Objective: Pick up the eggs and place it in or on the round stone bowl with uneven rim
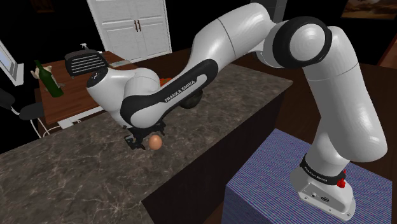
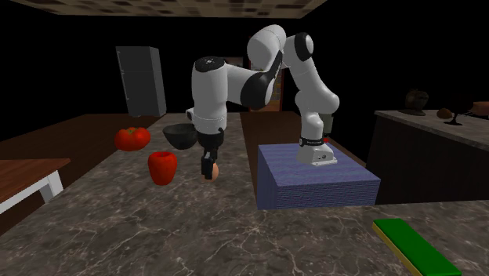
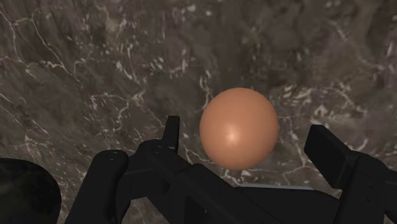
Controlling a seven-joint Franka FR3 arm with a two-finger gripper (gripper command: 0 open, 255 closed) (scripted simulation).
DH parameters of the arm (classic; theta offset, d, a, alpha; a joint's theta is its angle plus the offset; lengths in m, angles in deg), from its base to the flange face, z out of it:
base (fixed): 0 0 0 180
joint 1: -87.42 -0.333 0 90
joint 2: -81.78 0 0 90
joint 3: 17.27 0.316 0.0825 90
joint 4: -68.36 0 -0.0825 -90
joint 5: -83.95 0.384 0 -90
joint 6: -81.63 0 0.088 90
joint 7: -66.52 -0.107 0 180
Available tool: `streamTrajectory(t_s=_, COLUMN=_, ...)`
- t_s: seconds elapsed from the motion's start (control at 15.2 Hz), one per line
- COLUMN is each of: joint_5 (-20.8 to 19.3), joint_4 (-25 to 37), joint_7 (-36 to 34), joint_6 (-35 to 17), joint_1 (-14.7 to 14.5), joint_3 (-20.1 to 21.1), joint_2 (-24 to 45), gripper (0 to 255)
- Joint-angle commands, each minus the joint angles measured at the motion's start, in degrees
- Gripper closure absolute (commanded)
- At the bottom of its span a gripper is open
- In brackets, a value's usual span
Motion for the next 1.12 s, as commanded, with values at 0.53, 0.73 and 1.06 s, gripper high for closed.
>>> streamTrajectory(t_s=0.53, joint_5=-0.42, joint_4=-1.27, joint_7=-0.30, joint_6=-1.65, joint_1=0.36, joint_3=-0.28, joint_2=0.42, gripper=0)
streamTrajectory(t_s=0.73, joint_5=-0.42, joint_4=-1.27, joint_7=-0.30, joint_6=-1.65, joint_1=0.36, joint_3=-0.28, joint_2=0.42, gripper=255)
streamTrajectory(t_s=1.06, joint_5=-0.42, joint_4=-1.28, joint_7=-0.30, joint_6=-1.66, joint_1=0.37, joint_3=-0.28, joint_2=0.42, gripper=255)
